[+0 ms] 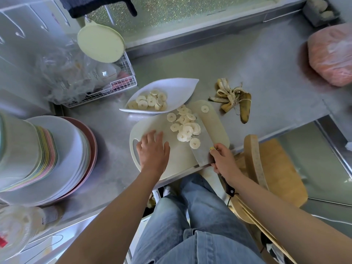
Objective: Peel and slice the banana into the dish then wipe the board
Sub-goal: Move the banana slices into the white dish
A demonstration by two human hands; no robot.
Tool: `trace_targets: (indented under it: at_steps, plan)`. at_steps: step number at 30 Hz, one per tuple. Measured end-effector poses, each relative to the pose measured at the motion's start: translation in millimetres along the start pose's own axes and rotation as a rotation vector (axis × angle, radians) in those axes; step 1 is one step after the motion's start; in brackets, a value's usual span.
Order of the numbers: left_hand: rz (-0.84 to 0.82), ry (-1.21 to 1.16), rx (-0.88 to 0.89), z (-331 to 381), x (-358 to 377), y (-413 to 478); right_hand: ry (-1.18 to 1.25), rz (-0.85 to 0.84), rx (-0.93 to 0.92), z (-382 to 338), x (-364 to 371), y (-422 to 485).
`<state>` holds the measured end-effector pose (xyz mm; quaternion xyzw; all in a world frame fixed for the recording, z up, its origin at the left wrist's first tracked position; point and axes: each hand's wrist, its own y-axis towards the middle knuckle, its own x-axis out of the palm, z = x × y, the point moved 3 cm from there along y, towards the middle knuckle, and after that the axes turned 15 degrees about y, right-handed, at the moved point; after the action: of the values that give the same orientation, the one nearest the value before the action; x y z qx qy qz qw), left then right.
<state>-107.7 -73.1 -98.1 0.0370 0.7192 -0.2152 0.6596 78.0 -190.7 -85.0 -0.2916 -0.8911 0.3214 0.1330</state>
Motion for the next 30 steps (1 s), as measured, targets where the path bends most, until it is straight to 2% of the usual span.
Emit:
trace_targets:
  at_steps: [7, 13, 21, 27, 30]
  plan:
    - [0.022, 0.002, 0.008, -2, -8, 4, -0.042, 0.058, -0.021, -21, -4, -3]
    - [0.073, -0.068, 0.002, -7, -20, 14, -0.127, 0.029, -0.046, -39, 2, 10]
    - [0.266, -0.208, 0.027, -18, -50, 50, -0.347, -0.056, -0.192, -98, 37, 55]
    - [0.347, -0.328, 0.078, -15, -75, 86, -0.478, -0.066, -0.263, -116, 63, 89]
    - [0.382, -0.304, 0.213, -4, -80, 102, -0.505, -0.075, -0.278, -116, 69, 96]
